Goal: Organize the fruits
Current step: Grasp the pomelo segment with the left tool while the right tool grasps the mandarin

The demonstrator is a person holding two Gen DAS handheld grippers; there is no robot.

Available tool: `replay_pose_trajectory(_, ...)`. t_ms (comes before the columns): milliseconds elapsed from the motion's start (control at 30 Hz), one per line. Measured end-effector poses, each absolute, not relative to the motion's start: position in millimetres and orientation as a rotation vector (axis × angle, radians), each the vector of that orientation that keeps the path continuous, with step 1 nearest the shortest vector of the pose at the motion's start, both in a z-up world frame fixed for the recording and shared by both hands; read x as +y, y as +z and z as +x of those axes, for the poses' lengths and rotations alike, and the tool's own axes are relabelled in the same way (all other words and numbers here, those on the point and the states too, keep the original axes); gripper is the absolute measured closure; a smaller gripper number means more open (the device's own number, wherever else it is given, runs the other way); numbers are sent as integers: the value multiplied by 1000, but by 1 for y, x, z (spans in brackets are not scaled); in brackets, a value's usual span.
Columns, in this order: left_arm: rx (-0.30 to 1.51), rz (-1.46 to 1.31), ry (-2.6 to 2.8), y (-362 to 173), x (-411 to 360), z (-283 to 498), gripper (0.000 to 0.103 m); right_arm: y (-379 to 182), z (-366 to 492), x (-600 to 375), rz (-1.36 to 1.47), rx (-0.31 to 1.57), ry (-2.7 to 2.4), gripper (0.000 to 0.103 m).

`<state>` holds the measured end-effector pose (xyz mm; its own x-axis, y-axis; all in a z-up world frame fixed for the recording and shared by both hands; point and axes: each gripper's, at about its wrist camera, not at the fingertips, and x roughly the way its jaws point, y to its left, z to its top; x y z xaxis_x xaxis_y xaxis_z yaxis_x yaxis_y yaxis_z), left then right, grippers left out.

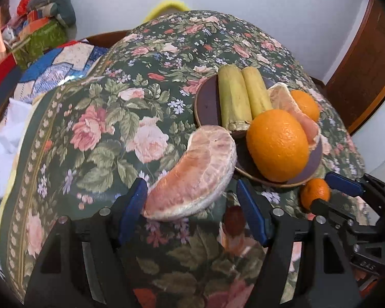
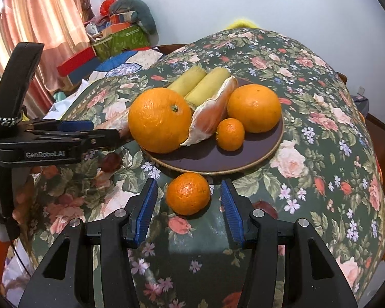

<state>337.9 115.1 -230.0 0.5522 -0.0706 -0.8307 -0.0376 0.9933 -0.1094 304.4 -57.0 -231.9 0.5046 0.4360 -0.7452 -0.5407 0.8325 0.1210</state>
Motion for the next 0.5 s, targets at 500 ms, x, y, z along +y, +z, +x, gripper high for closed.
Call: replay_pose_trajectory(500,975,-7,-16,-241,108,353,44,-242,311,-56,-107,902,627,68)
